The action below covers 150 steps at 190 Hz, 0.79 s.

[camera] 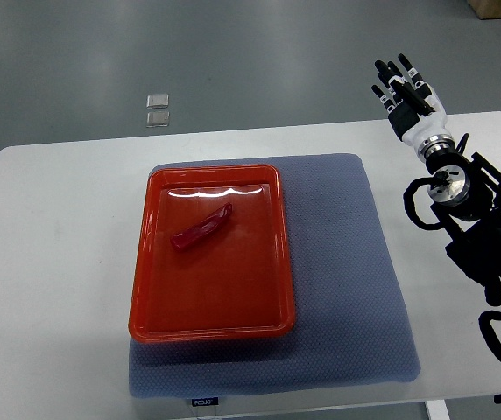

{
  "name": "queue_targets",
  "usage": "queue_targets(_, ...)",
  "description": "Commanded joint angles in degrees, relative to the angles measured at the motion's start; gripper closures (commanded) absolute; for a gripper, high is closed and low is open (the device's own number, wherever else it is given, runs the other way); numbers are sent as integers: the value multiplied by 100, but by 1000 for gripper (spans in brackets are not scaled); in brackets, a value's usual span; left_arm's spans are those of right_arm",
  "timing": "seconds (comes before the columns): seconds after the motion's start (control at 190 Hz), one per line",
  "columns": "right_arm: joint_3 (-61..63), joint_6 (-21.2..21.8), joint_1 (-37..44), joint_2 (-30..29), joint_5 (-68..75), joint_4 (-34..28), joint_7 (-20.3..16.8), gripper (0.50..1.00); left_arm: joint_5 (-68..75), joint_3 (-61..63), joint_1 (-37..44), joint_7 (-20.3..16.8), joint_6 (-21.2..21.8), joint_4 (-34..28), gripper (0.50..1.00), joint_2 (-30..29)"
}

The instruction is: Place red pepper on red tray

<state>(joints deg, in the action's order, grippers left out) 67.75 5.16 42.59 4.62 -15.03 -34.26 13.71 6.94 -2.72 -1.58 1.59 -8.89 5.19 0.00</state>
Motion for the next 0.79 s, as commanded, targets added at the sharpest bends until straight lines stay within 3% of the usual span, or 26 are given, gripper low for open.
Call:
queue_targets(0.0,-17,2,-102,-5,0,7,0,585,0,0,0,0,1,0,500,0)
queue_targets(0.786,10,2,-234,-49,0,7,9,585,0,0,0,0,1,0,500,0)
